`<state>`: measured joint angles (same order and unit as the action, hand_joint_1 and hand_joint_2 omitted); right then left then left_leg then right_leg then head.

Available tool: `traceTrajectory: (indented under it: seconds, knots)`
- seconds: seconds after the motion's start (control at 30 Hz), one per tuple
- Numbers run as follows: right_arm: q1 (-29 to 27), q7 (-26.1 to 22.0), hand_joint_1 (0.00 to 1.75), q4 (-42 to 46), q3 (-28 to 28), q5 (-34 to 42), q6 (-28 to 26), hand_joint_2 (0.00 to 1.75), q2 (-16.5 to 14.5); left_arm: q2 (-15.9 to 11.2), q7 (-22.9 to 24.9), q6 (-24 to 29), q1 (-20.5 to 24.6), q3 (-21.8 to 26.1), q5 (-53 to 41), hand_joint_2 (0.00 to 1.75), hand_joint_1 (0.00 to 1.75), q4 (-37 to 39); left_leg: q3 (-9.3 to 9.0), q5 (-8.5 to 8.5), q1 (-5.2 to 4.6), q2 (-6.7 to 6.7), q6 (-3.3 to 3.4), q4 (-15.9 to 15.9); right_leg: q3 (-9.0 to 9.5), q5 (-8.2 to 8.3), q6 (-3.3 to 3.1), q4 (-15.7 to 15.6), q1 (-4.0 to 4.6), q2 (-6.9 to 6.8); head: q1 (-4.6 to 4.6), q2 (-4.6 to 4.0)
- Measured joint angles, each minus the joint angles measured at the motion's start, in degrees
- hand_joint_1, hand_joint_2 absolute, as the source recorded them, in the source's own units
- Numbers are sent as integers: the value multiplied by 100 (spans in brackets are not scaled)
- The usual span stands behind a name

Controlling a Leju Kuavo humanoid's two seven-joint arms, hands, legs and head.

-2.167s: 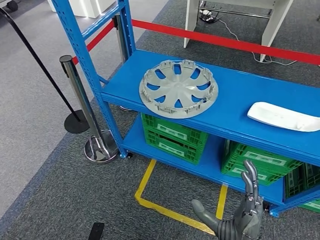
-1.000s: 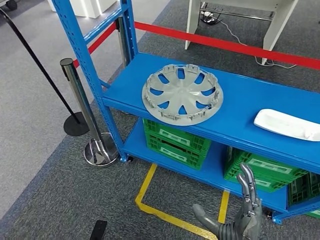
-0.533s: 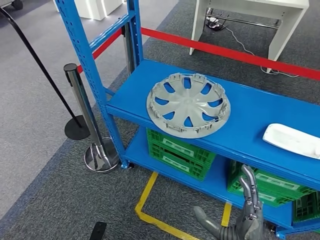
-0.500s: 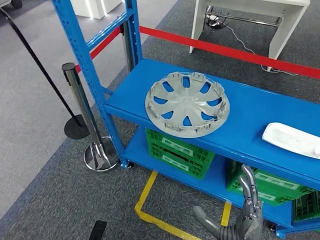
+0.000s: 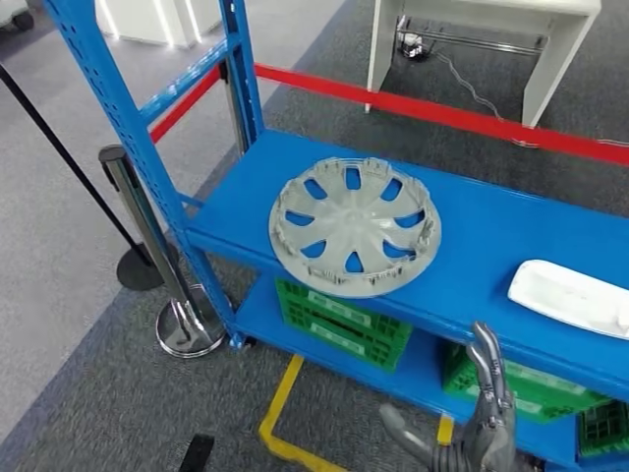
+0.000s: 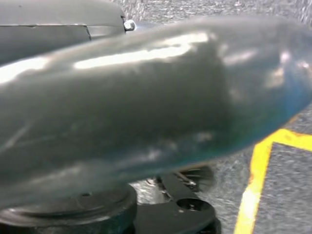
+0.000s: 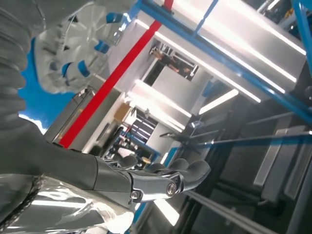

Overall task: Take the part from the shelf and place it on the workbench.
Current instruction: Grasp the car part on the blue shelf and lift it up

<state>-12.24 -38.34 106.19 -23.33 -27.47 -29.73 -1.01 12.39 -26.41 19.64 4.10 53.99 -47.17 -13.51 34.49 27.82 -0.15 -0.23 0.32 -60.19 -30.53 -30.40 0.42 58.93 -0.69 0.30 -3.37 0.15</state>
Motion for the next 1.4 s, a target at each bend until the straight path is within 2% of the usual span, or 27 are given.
traceTrajectory:
  seconds: [0.07, 0.1, 0.17, 0.2, 0.27, 0.3, 0.33, 0.4, 0.43, 0.5, 0.6, 0.67, 0.73, 0.77, 0.8, 0.83, 0.87, 0.93, 0.97, 1.0, 1.13, 1.2, 1.27, 1.3, 1.33, 1.37, 1.4]
  knots:
    - [136, 24, 0, -25, 8, -5, 165, 44, 6, -2, 13, -39, 6, -23, -80, 0, 0, 2, -10, -76, -3, 1, 74, 35, 30, -37, 74, -16, 9, 6, -5, 0]
    - [226, 46, 0, -57, 21, -15, 248, 44, 16, -1, 20, -68, 14, -41, -125, 0, 0, 2, -34, -102, 9, 5, 106, 64, 22, -78, 109, 4, 8, 4, -1, 0]
    - [441, 118, 0, -185, 67, -36, 397, 131, 49, 5, 43, -132, 49, -93, -218, 0, 0, 2, -79, -120, 34, 12, 159, 119, -146, -269, 166, 327, 5, -3, 6, 0]
    - [561, 173, 0, -299, 108, -47, 468, 175, 72, 6, 55, -163, 63, -124, -267, 0, 0, 3, -85, -115, 35, 14, 177, 127, -331, -416, 187, 668, 1, -7, 9, 0]
    - [799, 287, 0, -594, 214, -60, 592, 175, 121, 7, 85, -219, 76, -182, -353, 0, 0, 4, -89, -98, 31, 14, 201, 127, -743, -612, 218, 1356, -2, -9, 7, 0]
    - [924, 347, 0, -754, 278, -67, 630, 175, 144, 8, 96, -240, 79, -209, -393, 0, 0, 4, -94, -90, 29, 13, 207, 126, -869, -578, 226, 1501, -2, -10, 8, 0]
    - [1057, 396, 0, -911, 346, -76, 654, 175, 167, 8, 107, -257, 85, -238, -425, 0, 0, 4, -104, -83, 29, 9, 208, 126, -883, -429, 226, 1418, -2, -12, 9, 0]
    - [1342, 482, 0, -1201, 488, -89, 676, 175, 203, 18, 121, -279, 104, -295, -480, 0, 0, 4, -135, -60, 29, -2, 193, 125, -651, 30, 203, 752, -1, -15, 10, 0]
    - [1479, 512, 0, -1332, 556, -90, 692, 175, 218, 25, 126, -285, 119, -317, -499, 0, 0, 4, -142, -45, 17, -10, 176, 116, -492, 190, 187, 396, 4, -17, 10, 0]
    - [1688, 553, 0, -1553, 673, -90, 728, 175, 245, 36, 132, -294, 144, -347, -527, 0, 0, 4, -126, -41, -3, -19, 124, 104, -323, 276, 137, 31, 16, -15, -1, 0]
    - [1891, 635, 0, -1823, 826, -109, 765, 175, 290, 40, 143, -304, 163, -392, -558, 0, 0, 5, -103, -20, -7, -17, 46, 81, -296, 279, 56, -26, 6, -3, -16, 0]
    - [2035, 687, 0, -1988, 912, -123, 781, 175, 306, 40, 152, -307, 180, -417, -566, 0, 0, 5, 24, 176, 6, -11, -18, -223, -277, 291, -9, -50, -19, -13, -35, 0]
    - [2127, 739, 0, -2127, 980, -171, 786, 175, 318, 39, 162, -308, 187, -431, -570, 0, 0, 7, 354, 503, 26, -6, -67, -932, -272, 283, -50, -52, -22, -26, -51, 0]
    - [2153, 776, 0, -2198, 1009, -207, 787, 175, 330, 38, 169, -309, 183, -433, -573, 0, 0, 7, 521, 612, 36, -6, -81, -1269, -270, 280, -57, -52, -22, -30, -50, 0]
    - [2180, 814, 0, -2277, 1036, -248, 788, 175, 346, 37, 178, -309, 179, -434, -578, 0, 0, 7, 625, 626, 42, -5, -88, -1460, -266, 276, -59, -52, -21, -31, -50, 0]
    - [2217, 842, 0, -2366, 1068, -274, 788, 175, 368, 36, 188, -310, 176, -435, -583, 0, 0, 7, 629, 526, 47, -5, -86, -1434, -259, 272, -58, -51, -21, -30, -51, 0]
    - [2264, 864, 0, -2456, 1107, -291, 789, 175, 390, 34, 193, -310, 176, -436, -589, 0, 0, 7, 544, 345, 51, -5, -76, -1217, -247, 268, -53, -51, -21, -27, -51, 0]
    - [2374, 884, 0, -2618, 1192, -299, 790, 175, 430, 32, 200, -310, 183, -437, -595, 0, 0, 7, 226, -44, 47, -4, -35, -480, -229, 250, -24, -47, -10, -21, -51, 0]
    - [2421, 891, 0, -2678, 1228, -299, 790, 175, 445, 32, 200, -310, 187, -437, -597, 0, 0, 7, 101, -129, 41, -4, -11, -186, -233, 243, -1, -41, 1, -18, -49, 0]
    - [2458, 908, 0, -2729, 1258, -304, 791, 175, 461, 32, 199, -310, 188, -438, -600, 0, 0, 7, 29, -158, 34, -5, 12, -2, -243, 242, 29, -40, 10, -18, -45, 0]
    - [2613, 1048, 0, -2940, 1329, -448, 838, 175, 549, 34, 198, -326, 187, -444, -628, 0, 0, 7, -6, -152, 30, -7, 136, 123, -298, 185, 158, 10, -4, -26, -38, 0]
    - [2787, 1147, 0, -3144, 1370, -527, 952, 175, 626, 36, 198, -345, 207, -451, -645, 0, 0, 7, -23, -173, 47, 1, 198, 161, -541, -84, 197, 489, -10, -26, -27, 0]
    - [2956, 1247, 0, -3420, 1416, -591, 1113, 175, 732, 36, 198, -360, 218, -454, -655, 0, 0, 7, -20, -173, 41, 0, 225, 162, -912, -383, 223, 1236, -9, -27, -21, 0]
    - [3013, 1278, 0, -3548, 1438, -614, 1176, 175, 787, 36, 199, -363, 216, -455, -657, 0, 0, 7, -21, -172, 38, -3, 227, 161, -1038, -423, 231, 1468, -9, -27, -22, 0]
    - [3058, 1293, 0, -3653, 1456, -628, 1216, 175, 837, 35, 199, -365, 215, -455, -658, 0, 0, 7, -25, -171, 36, -7, 227, 159, -1068, -354, 233, 1494, -9, -28, -20, 0]
    - [3099, 1294, 0, -3732, 1467, -638, 1235, 175, 879, 36, 200, -366, 215, -455, -659, 0, 0, 7, -33, -169, 36, -11, 225, 158, -989, -185, 227, 1295, -9, -28, -21, 0]
    - [3140, 1294, 0, -3792, 1474, -645, 1247, 175, 910, 37, 200, -366, 216, -456, -660, 0, 0, 7, -44, -163, 35, -14, 217, 157, -822, 40, 217, 924, -9, -30, -21, 0]
